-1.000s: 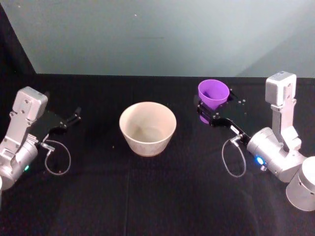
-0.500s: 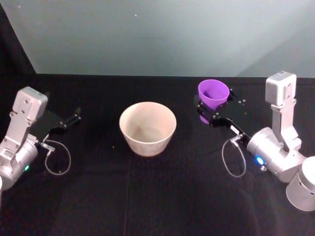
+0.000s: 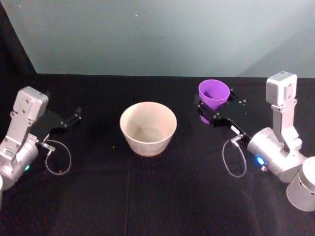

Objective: Pick up the cup and pour the mung beans from the cup into the bowl.

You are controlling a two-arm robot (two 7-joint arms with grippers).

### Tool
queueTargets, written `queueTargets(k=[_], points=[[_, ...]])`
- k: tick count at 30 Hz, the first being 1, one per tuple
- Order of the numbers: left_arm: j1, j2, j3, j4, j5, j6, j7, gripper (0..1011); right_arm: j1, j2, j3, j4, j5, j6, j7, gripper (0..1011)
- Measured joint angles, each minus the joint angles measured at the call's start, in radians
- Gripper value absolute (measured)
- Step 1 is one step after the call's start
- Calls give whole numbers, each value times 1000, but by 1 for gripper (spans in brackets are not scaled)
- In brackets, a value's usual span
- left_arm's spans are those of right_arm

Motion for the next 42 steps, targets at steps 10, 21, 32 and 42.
queueTargets(k=[10,21,32,42], points=[[0,0,0,0,0,0,0,1000,0,0,0,0,0,0,0,734],[0,0,0,0,0,0,0,1000,0,0,0,0,0,0,0,734],[0,0,0,0,0,0,0,1000,0,0,0,0,0,0,0,734],[0,0,0,0,0,0,0,1000,0,0,0,0,0,0,0,734]])
